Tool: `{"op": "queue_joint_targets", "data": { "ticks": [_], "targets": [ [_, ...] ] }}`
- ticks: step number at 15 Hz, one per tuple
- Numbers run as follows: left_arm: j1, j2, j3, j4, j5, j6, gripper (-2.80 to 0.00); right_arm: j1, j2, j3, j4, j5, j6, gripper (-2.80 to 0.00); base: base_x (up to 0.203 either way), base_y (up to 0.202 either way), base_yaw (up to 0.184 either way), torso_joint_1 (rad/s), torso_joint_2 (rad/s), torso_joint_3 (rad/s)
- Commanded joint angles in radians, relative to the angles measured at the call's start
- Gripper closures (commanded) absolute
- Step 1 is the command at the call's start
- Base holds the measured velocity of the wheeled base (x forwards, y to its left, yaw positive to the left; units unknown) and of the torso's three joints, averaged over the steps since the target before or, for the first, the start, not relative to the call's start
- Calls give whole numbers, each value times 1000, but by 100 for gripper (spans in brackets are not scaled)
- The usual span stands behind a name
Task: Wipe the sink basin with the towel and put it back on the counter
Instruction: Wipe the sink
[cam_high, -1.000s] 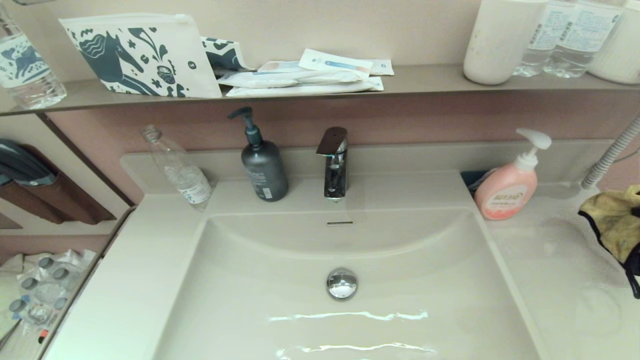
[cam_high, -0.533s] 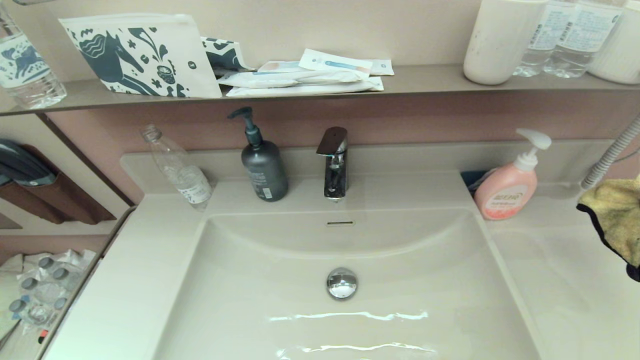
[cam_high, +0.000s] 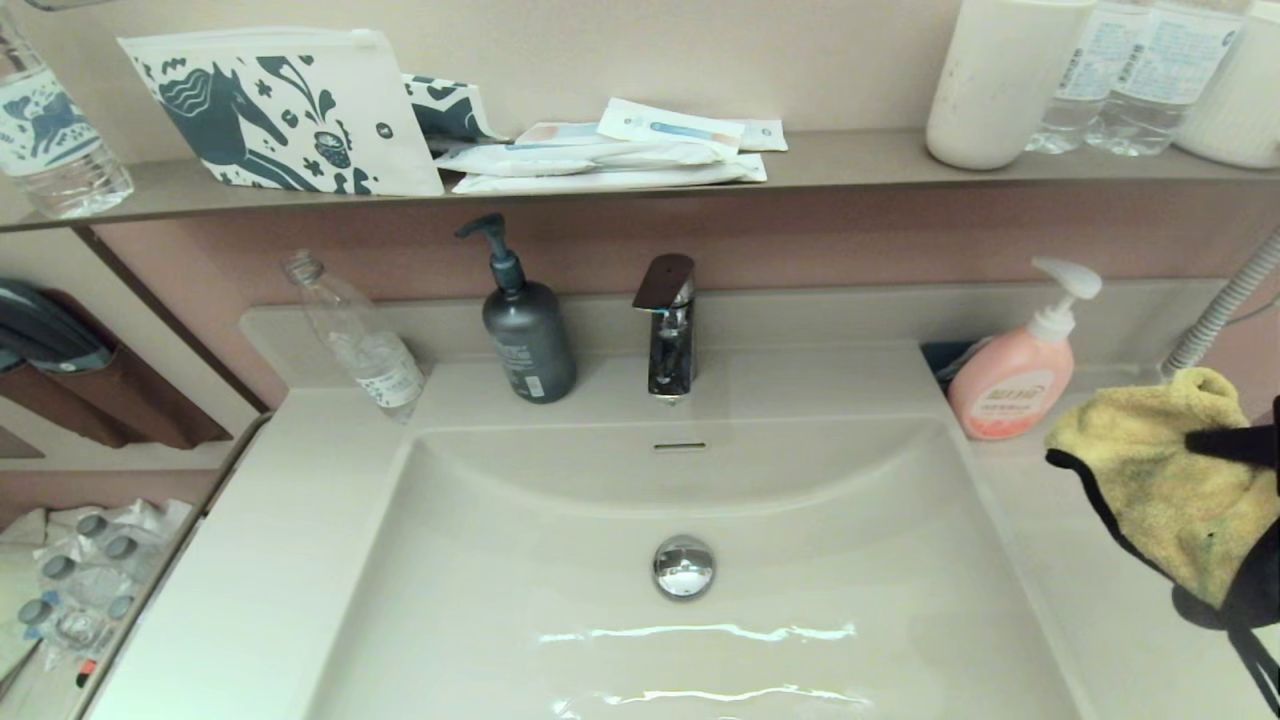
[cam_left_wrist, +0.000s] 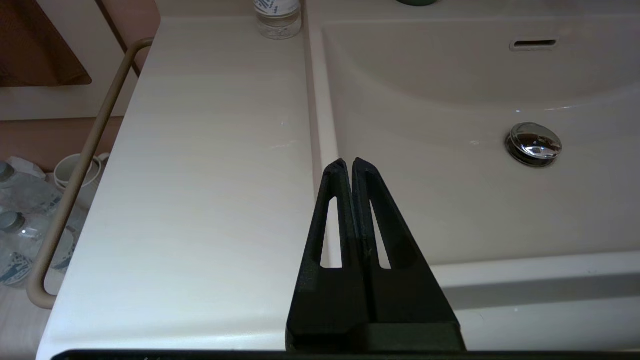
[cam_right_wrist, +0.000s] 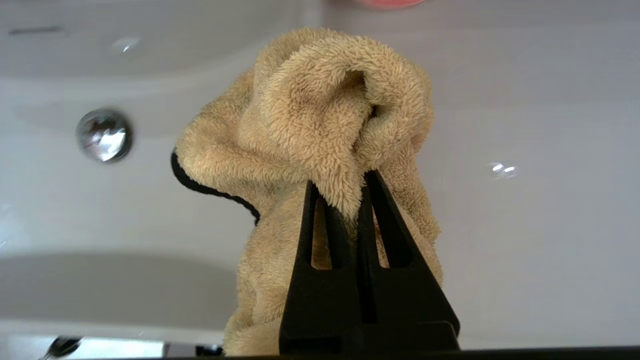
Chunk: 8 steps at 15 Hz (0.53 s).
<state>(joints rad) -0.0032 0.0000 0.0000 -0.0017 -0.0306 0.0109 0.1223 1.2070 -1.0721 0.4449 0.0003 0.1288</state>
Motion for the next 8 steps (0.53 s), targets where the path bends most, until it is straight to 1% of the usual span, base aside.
{"op": "queue_joint_targets", "data": {
  "ticks": [1, 2, 4, 6, 8],
  "targets": [
    [0, 2, 0, 0, 0, 0, 0, 159, 13, -1, 15, -79, 73, 0, 0, 0, 0, 0, 0, 0],
    [0, 2, 0, 0, 0, 0, 0, 222, 35, -1, 19, -124, 120, 0, 0, 0, 0, 0, 0, 0],
    [0, 2, 0, 0, 0, 0, 0, 309, 100, -2, 20, -170, 207, 0, 0, 0, 0, 0, 0, 0],
    [0, 2, 0, 0, 0, 0, 0, 375, 170, -3, 12, -211, 262, 0, 0, 0, 0, 0, 0, 0],
    [0, 2, 0, 0, 0, 0, 0, 426, 244, -2, -19, -251, 298, 0, 0, 0, 0, 0, 0, 0]
  ]
}}
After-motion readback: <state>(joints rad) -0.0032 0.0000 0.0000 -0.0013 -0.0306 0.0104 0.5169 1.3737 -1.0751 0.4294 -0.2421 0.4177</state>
